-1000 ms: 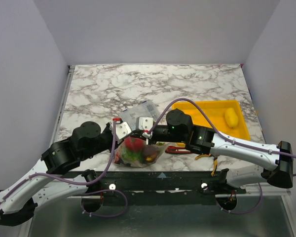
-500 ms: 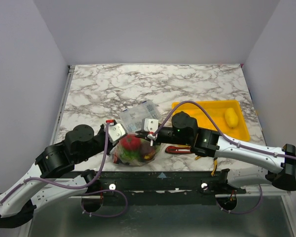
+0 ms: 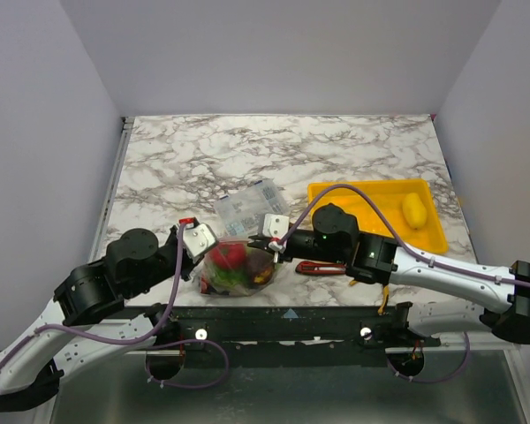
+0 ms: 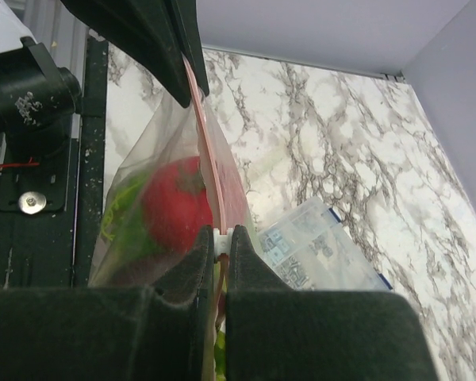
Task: Place the food in the zip-top bag and seal the zipper
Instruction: Zip the zipper food storage bag at the center of the board.
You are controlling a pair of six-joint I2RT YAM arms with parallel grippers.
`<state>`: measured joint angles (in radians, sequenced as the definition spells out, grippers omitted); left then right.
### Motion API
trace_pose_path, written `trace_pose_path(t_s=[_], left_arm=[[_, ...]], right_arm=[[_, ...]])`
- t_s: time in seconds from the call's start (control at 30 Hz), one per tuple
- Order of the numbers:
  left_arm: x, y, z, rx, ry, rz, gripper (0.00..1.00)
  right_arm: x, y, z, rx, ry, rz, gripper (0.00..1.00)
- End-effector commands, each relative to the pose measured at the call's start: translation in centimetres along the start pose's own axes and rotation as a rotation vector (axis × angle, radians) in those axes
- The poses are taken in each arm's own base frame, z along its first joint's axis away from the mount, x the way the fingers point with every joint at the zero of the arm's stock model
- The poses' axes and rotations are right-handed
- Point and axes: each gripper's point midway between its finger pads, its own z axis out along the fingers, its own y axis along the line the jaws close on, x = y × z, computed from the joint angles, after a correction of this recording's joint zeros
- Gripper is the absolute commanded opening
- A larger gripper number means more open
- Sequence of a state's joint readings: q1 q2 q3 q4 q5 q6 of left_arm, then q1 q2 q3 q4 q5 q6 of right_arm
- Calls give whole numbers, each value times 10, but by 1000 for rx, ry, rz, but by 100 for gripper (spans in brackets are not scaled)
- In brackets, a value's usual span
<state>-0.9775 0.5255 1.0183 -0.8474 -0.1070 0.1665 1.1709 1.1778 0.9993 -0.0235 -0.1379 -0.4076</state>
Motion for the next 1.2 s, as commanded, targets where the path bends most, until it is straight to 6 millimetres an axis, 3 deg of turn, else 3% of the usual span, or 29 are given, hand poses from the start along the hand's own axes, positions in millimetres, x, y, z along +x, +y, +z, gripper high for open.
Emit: trace_pose_path(t_s=[0.0,1.17], left_arm=[[-14,24,-18,-121,-78,-5,0],[-16,56,-60,-264,-37,52,0]], right_arm=[[45,-4,-15,56,158,27,0],[72,-2,-53,153,183,76,0]])
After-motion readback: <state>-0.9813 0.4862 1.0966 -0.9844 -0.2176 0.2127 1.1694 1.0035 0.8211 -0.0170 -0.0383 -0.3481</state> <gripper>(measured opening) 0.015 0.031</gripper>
